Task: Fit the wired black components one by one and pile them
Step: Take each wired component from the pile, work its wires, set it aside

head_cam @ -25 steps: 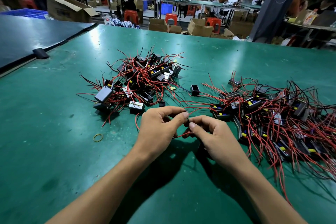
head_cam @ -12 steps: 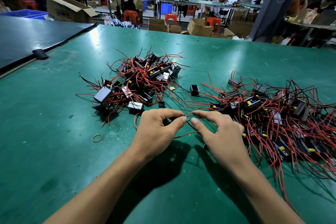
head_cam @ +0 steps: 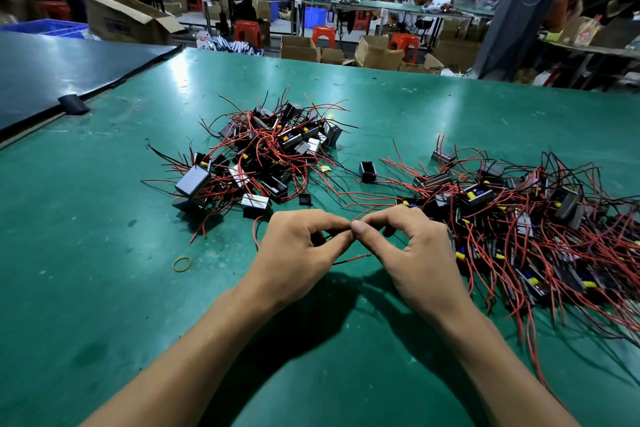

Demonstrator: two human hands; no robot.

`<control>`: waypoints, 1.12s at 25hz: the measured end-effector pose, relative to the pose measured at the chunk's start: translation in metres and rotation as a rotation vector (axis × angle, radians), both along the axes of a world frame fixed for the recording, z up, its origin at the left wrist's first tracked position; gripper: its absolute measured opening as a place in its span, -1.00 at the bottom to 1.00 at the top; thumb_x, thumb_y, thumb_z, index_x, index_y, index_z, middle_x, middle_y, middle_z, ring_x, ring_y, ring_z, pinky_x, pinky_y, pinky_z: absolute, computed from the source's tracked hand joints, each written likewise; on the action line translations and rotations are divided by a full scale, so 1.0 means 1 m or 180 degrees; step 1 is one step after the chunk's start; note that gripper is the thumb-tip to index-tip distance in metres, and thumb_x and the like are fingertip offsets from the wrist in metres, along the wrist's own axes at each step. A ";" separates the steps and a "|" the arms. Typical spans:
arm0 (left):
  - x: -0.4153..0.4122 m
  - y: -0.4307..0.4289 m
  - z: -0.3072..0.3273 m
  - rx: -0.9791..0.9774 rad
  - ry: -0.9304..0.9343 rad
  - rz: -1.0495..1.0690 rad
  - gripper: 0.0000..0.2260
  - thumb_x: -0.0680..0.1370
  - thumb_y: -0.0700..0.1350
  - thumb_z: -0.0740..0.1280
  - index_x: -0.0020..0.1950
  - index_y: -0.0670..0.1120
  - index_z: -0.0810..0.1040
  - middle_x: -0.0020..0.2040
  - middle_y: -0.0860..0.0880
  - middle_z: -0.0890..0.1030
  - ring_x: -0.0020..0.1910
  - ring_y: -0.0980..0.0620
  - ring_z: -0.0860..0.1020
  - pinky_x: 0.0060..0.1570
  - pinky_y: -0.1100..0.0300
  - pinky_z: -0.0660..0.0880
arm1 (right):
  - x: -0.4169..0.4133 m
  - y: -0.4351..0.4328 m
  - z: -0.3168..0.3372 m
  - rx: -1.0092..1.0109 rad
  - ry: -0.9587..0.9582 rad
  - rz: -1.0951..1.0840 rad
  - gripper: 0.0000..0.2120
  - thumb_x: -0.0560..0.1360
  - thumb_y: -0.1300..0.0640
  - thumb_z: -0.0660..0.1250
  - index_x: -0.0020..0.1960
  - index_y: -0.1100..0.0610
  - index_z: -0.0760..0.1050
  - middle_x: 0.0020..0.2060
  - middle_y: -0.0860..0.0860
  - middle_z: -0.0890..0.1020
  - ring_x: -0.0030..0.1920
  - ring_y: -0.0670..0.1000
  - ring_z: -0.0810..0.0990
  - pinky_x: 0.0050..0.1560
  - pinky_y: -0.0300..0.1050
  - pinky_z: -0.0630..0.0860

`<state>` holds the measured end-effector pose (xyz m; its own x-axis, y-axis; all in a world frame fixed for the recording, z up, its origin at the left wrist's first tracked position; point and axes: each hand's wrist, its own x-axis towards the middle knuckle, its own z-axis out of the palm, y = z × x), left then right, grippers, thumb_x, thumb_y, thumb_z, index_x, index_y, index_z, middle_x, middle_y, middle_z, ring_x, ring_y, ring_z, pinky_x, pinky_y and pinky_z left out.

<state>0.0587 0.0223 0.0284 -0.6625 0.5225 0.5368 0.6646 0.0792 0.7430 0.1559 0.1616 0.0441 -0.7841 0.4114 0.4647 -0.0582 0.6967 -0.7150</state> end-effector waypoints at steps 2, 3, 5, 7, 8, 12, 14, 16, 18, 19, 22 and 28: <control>0.000 0.000 -0.001 0.0067 -0.0023 -0.0026 -0.94 0.47 -0.16 0.50 -0.09 -0.02 0.74 -0.45 0.25 0.56 -0.53 0.25 0.36 -0.46 0.41 0.26 | -0.001 0.001 -0.002 0.0089 0.0006 0.0001 -0.93 0.49 -0.03 0.46 -0.15 -0.06 0.65 -0.20 -0.20 0.66 -0.07 -0.04 0.59 0.10 0.27 0.46; 0.000 0.000 -0.002 0.0108 -0.0053 -0.0046 -0.94 0.47 -0.15 0.51 -0.09 -0.02 0.74 -0.44 0.25 0.57 -0.53 0.26 0.36 -0.48 0.38 0.28 | -0.001 0.002 -0.002 0.0144 0.0004 0.0013 -0.93 0.50 -0.02 0.46 -0.14 -0.05 0.65 -0.20 -0.20 0.66 -0.07 -0.04 0.59 0.10 0.27 0.46; 0.000 0.001 -0.004 0.0169 -0.0114 -0.0091 -0.93 0.46 -0.15 0.50 -0.07 -0.02 0.74 -0.42 0.24 0.60 -0.51 0.25 0.42 -0.50 0.29 0.36 | -0.001 0.003 -0.003 0.0182 0.0006 0.0024 -0.92 0.51 -0.02 0.45 -0.14 -0.05 0.65 -0.20 -0.20 0.66 -0.07 -0.04 0.59 0.09 0.27 0.46; -0.001 0.001 -0.005 0.0174 -0.0110 -0.0107 -0.92 0.47 -0.16 0.50 -0.07 -0.03 0.74 -0.41 0.24 0.61 -0.49 0.25 0.44 -0.48 0.29 0.39 | -0.002 0.004 -0.004 0.0141 0.0028 0.0017 -0.91 0.52 -0.02 0.45 -0.15 -0.05 0.65 -0.21 -0.19 0.66 -0.08 -0.05 0.60 0.08 0.28 0.46; -0.001 0.002 -0.006 0.0158 -0.0059 -0.0097 -0.92 0.47 -0.16 0.50 -0.07 -0.03 0.74 -0.41 0.25 0.60 -0.49 0.26 0.43 -0.47 0.31 0.36 | -0.002 0.004 -0.004 0.0150 0.0049 0.0009 -0.90 0.52 -0.03 0.44 -0.16 -0.06 0.64 -0.22 -0.20 0.65 -0.09 -0.05 0.60 0.07 0.27 0.46; -0.001 0.002 -0.004 0.0047 0.0441 0.0001 -0.92 0.46 -0.11 0.48 -0.08 -0.04 0.74 -0.33 0.23 0.63 -0.45 0.30 0.47 -0.41 0.36 0.37 | -0.004 -0.001 -0.002 0.0021 -0.0016 -0.0122 -0.81 0.47 -0.09 0.35 -0.29 -0.09 0.57 -0.31 -0.22 0.62 -0.15 -0.11 0.56 0.05 0.25 0.46; 0.000 0.002 -0.004 -0.0085 0.0721 0.0012 -0.92 0.47 -0.09 0.46 -0.09 -0.04 0.73 -0.30 0.13 0.67 -0.42 0.23 0.52 -0.42 0.26 0.43 | -0.005 -0.002 0.000 -0.0119 -0.0155 -0.0195 -0.76 0.45 -0.10 0.34 -0.38 -0.13 0.50 -0.29 -0.33 0.59 -0.20 -0.16 0.51 0.05 0.24 0.46; 0.000 0.002 -0.004 -0.0170 0.0900 0.0016 -0.92 0.48 -0.09 0.46 -0.09 -0.04 0.73 -0.31 0.06 0.67 -0.41 0.13 0.54 -0.41 0.16 0.46 | -0.005 -0.001 0.000 -0.0098 -0.0225 -0.0208 -0.71 0.46 -0.06 0.39 -0.42 -0.11 0.46 -0.31 -0.40 0.56 -0.24 -0.17 0.48 0.04 0.22 0.46; -0.001 0.002 -0.004 -0.0139 0.0886 -0.0009 -0.94 0.48 -0.12 0.48 -0.08 -0.05 0.73 -0.30 0.07 0.68 -0.39 0.15 0.56 -0.40 0.19 0.47 | -0.006 0.003 -0.001 -0.0208 -0.0299 -0.0107 -0.67 0.51 0.02 0.43 -0.41 -0.06 0.48 -0.39 -0.34 0.55 -0.30 -0.15 0.46 0.03 0.17 0.45; -0.001 0.002 -0.004 -0.0101 0.0801 -0.0036 -0.94 0.47 -0.15 0.49 -0.08 -0.06 0.73 -0.28 0.10 0.69 -0.39 0.22 0.55 -0.38 0.26 0.46 | -0.007 0.004 -0.002 -0.0324 -0.0337 -0.0051 -0.68 0.52 0.05 0.42 -0.40 -0.03 0.50 -0.44 -0.29 0.54 -0.35 -0.15 0.44 -0.01 0.09 0.43; -0.002 0.004 -0.006 0.0022 0.0372 -0.0084 -0.91 0.45 -0.22 0.50 -0.07 -0.09 0.73 -0.32 0.31 0.60 -0.39 0.39 0.50 -0.33 0.49 0.36 | -0.007 0.006 -0.003 -0.0751 -0.0310 0.0128 -0.73 0.54 0.08 0.42 -0.34 0.05 0.58 -0.46 -0.12 0.55 -0.37 -0.14 0.43 -0.22 -0.20 0.38; -0.003 0.002 -0.005 0.0096 -0.0429 -0.0147 -0.94 0.48 -0.18 0.49 -0.10 -0.03 0.73 -0.41 0.12 0.61 -0.48 -0.01 0.48 -0.45 0.01 0.48 | -0.002 0.009 -0.002 -0.0274 -0.0047 0.0459 -0.98 0.54 0.09 0.44 -0.08 0.01 0.63 -0.26 -0.11 0.66 -0.22 -0.13 0.58 -0.16 -0.30 0.47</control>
